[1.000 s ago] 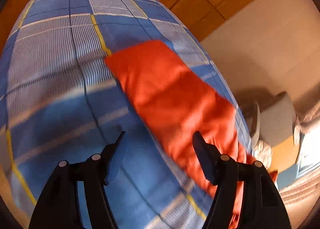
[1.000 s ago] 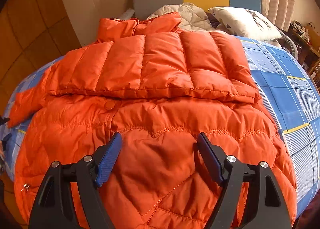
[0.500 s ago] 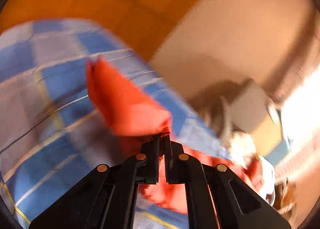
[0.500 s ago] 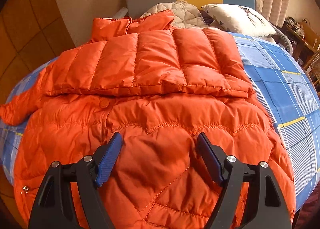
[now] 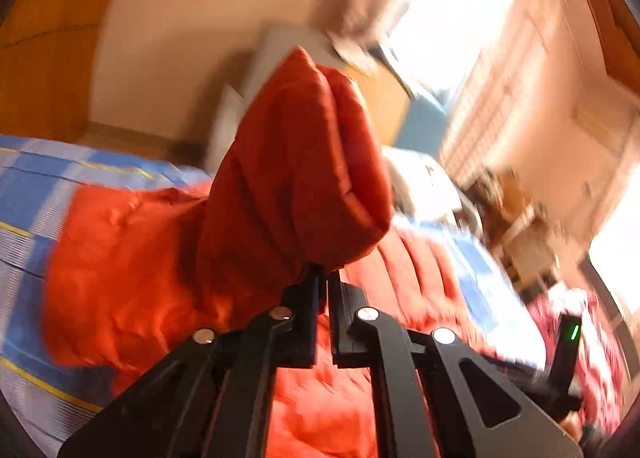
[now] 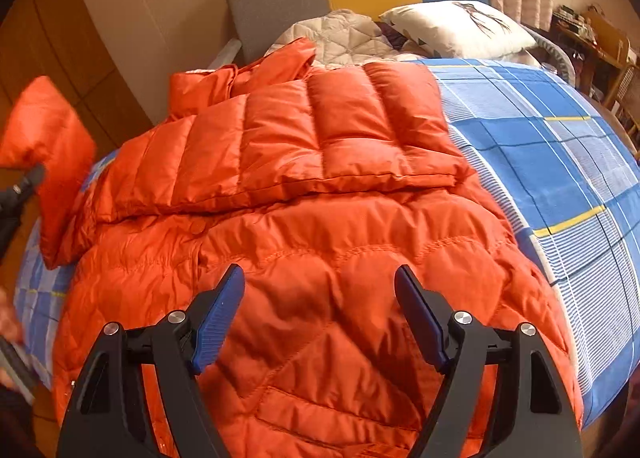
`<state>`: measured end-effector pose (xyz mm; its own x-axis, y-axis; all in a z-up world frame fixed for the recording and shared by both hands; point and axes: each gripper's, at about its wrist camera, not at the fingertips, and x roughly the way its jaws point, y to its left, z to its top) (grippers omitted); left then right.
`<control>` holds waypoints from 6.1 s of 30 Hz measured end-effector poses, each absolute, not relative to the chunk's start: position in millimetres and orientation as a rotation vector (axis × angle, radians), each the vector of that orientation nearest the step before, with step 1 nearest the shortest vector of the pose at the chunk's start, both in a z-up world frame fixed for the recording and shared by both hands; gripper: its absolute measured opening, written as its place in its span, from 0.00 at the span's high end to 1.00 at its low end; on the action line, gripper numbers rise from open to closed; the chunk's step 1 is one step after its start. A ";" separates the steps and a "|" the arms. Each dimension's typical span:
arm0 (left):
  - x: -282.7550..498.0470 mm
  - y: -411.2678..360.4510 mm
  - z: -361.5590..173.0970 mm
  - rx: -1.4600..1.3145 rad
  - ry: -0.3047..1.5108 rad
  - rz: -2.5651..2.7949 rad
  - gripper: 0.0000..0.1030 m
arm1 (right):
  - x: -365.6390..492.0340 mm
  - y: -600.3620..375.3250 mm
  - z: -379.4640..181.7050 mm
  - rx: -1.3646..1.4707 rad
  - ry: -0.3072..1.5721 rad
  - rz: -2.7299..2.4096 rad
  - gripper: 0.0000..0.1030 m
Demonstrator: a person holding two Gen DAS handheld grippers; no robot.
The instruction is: Fold large clothes
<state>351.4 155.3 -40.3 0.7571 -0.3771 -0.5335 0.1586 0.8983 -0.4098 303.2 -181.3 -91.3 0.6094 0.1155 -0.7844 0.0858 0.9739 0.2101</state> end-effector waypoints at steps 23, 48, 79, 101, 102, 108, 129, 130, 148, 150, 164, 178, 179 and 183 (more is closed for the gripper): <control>301.6 191.1 -95.9 -0.291 0.797 -0.108 0.40 | 408.3 -63.8 -94.9 0.297 0.991 0.356 0.87; 342.7 171.5 -83.1 -0.255 0.782 -0.052 0.40 | 380.9 -226.5 -85.6 0.253 0.884 -0.038 0.93; 450.5 171.7 -105.5 -0.217 0.813 0.054 0.40 | 462.6 -170.7 -96.8 0.050 0.838 -0.084 0.48; 332.8 212.9 -100.4 -0.289 0.814 0.063 0.24 | 383.2 -182.7 -79.4 -0.056 0.862 -0.039 0.25; 316.2 219.4 -101.2 -0.303 0.817 0.052 0.24 | 369.2 -191.4 -77.7 -0.057 0.873 -0.038 0.25; 230.6 244.8 -115.9 -0.367 0.862 -0.015 0.31 | 286.7 -254.6 -78.8 -0.004 0.940 -0.060 0.25; 88.0 219.7 -126.7 -0.481 0.860 -0.245 0.94 | 123.2 -288.4 -104.2 0.246 1.028 0.120 0.91; 84.0 221.1 -120.7 -0.480 0.845 -0.251 0.94 | 120.4 -287.1 -97.4 0.231 1.020 0.124 0.92; 39.4 253.5 -30.0 -0.528 0.622 -0.418 0.94 | 71.2 -283.9 17.0 0.214 0.773 0.277 0.94; 52.2 255.0 -23.9 -0.526 0.597 -0.417 0.94 | 85.8 -285.6 21.8 0.231 0.750 0.273 0.94; 178.7 254.6 -18.1 -0.510 0.618 -0.325 0.94 | 203.1 -278.5 11.9 0.319 0.720 0.156 0.94; 307.2 261.1 -46.4 -0.565 0.746 -0.220 0.27 | 311.8 -279.1 -9.3 0.398 0.765 0.089 0.21; 307.6 263.8 -45.8 -0.575 0.729 -0.195 0.18 | 311.3 -281.4 -6.9 0.408 0.739 0.074 0.19; 302.5 276.7 -40.7 -0.614 0.676 -0.185 0.13 | 306.2 -291.7 -4.5 0.446 0.712 0.081 0.19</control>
